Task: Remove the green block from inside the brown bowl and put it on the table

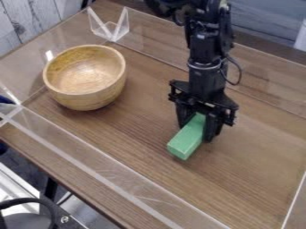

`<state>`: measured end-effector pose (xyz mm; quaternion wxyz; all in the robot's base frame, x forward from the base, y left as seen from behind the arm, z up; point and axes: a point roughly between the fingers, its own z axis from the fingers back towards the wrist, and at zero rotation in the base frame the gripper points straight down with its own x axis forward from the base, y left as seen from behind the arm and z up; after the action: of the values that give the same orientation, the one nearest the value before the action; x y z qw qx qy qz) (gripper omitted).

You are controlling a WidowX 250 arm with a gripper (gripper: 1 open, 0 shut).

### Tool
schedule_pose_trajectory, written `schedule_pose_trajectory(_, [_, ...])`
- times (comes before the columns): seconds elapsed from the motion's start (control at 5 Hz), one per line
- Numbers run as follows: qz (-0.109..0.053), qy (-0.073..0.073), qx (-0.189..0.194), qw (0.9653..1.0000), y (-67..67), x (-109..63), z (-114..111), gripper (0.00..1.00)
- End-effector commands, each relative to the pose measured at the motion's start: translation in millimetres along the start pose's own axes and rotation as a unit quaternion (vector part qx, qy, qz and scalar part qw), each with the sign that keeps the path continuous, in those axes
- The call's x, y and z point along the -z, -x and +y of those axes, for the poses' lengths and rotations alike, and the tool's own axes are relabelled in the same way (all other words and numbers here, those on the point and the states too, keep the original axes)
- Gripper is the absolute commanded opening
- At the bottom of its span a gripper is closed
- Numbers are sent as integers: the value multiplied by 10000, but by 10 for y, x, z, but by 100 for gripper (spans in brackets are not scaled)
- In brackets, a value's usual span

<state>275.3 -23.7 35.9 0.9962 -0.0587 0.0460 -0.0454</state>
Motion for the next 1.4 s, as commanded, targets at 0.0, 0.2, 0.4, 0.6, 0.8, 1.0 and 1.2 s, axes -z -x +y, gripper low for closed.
schedule_pose_trajectory(0.0, [-464,0,21,9989,-98,-281,20,0])
schedule_pose_trajectory(0.2, [-484,0,-13,9988,-88,-301,60,0])
schedule_pose_trajectory(0.4, [-463,-13,-43,9989,-87,-278,98,0])
schedule_pose_trajectory(0.6, [-437,-28,-69,9990,-95,-246,130,0])
schedule_pose_trajectory(0.8, [-411,-46,-93,9991,-107,-212,159,0])
schedule_pose_trajectory(1.0, [-381,-63,-111,9992,-129,-170,184,0])
schedule_pose_trajectory(1.2, [-367,-73,-133,9992,-137,-144,215,0])
